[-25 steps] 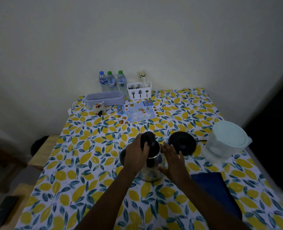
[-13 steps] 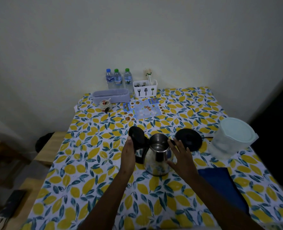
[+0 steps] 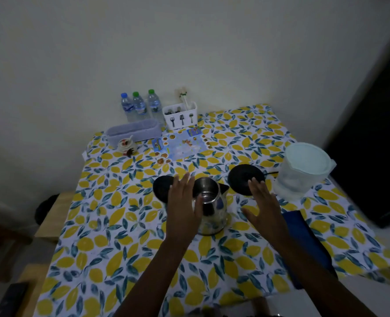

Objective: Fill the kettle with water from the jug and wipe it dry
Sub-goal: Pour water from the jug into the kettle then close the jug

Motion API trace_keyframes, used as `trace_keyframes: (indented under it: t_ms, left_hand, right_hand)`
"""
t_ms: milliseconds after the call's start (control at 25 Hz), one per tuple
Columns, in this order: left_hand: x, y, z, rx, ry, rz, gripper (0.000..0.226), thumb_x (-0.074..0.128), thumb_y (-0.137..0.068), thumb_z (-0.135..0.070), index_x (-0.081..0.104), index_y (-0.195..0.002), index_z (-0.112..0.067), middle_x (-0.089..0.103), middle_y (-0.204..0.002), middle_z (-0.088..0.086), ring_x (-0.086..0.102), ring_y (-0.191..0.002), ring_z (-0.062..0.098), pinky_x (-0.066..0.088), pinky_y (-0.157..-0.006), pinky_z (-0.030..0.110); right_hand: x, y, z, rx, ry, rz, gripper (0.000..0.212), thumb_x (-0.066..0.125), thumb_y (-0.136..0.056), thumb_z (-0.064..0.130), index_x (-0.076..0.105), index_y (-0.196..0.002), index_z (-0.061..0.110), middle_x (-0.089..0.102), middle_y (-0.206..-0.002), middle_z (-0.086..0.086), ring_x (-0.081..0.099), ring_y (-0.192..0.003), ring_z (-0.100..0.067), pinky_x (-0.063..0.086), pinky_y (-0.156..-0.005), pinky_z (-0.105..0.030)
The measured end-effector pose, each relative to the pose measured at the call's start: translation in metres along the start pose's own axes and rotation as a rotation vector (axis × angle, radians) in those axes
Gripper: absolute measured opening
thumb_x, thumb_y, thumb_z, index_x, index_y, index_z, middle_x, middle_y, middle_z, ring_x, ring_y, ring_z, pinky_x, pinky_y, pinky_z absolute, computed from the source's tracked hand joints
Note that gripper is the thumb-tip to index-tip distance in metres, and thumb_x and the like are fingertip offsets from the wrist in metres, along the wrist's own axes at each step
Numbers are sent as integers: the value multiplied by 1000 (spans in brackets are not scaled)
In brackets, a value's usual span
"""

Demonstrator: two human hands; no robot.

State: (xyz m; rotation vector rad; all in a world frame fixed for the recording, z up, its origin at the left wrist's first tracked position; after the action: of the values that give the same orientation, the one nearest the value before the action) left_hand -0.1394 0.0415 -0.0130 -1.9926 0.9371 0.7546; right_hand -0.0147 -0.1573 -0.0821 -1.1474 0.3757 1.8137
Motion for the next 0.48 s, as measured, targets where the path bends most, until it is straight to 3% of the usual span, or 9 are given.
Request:
trace_keyframes:
  t_ms: [160, 480]
  left_hand:
    - [71, -24, -63, 102, 88, 231, 52, 40, -100, -39, 29, -148, -22, 28, -158, -2, 4, -146, 9, 17, -120, 38]
    - [197, -72, -201, 332, 110, 437, 51, 45, -100, -31, 33, -147, -16, 30, -157, 5, 12, -149, 24, 15, -120, 40]
  right_hand:
    - [-52, 5, -57, 112, -41, -134, 76, 63, -89, 37, 23, -151, 22, 13, -156, 12, 6, -146, -11, 13, -118, -46]
    - [-141, 1, -186, 240, -60, -274, 71, 67, -88, 26, 31, -148, 15, 29, -156, 0, 14, -145, -15, 17, -117, -45]
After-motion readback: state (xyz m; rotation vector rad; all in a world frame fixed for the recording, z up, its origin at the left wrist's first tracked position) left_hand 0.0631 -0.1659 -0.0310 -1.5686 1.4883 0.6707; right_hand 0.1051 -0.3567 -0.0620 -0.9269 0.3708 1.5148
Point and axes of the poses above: each hand's wrist, its own y-axis away from the middle knuckle, its own x-axis out of the palm, z = x × y, the point moved 8 cm from there along -y, towards the middle knuckle
